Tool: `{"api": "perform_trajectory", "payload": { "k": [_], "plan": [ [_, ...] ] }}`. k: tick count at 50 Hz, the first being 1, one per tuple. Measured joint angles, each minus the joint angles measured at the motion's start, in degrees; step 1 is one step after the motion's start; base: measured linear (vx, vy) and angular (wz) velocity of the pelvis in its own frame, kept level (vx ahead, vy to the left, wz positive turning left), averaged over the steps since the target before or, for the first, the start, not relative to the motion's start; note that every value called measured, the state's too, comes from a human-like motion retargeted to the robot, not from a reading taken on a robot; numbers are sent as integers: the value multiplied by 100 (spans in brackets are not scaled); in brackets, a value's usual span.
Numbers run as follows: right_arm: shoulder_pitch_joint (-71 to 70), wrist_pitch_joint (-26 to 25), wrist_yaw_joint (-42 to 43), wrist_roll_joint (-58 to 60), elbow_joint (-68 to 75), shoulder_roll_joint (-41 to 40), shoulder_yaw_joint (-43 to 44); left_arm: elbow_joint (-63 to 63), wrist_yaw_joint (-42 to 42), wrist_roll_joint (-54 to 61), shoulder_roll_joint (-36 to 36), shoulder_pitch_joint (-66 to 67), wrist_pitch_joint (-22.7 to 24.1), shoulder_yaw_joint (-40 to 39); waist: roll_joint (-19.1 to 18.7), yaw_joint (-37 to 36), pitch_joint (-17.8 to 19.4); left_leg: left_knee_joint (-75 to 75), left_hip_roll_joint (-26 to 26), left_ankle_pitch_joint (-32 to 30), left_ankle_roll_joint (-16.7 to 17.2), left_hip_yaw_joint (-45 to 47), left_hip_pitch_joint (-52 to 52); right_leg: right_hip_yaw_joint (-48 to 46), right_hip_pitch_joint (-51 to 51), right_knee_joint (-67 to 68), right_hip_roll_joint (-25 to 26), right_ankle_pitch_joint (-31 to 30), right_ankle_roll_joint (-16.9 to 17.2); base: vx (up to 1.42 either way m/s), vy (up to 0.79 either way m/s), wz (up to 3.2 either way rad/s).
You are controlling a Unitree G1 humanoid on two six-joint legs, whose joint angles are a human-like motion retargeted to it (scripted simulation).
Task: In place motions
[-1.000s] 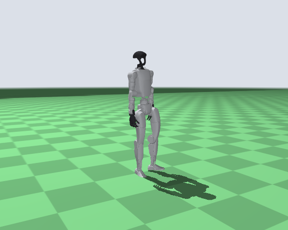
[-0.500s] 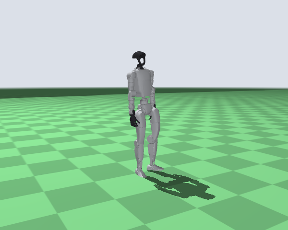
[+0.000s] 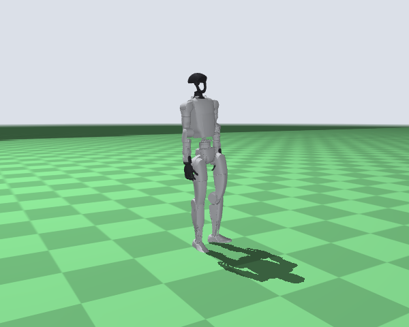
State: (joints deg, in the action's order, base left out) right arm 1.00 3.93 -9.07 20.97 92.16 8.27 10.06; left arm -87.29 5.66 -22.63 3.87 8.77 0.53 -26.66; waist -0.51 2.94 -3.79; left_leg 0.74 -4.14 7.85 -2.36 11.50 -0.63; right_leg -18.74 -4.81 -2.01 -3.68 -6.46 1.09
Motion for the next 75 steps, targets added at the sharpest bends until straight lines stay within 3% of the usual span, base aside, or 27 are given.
{"api": "perform_trajectory", "payload": {
  "k": [75],
  "plan": [
    [14,-182,27,326,-52,-23,-45,4,136,-97,34,11,31,39,-53,63,27,-24,22,-181,-16,0,-21,-34,-19,-11,28,-2,-21,0,0,0]
  ]
}}
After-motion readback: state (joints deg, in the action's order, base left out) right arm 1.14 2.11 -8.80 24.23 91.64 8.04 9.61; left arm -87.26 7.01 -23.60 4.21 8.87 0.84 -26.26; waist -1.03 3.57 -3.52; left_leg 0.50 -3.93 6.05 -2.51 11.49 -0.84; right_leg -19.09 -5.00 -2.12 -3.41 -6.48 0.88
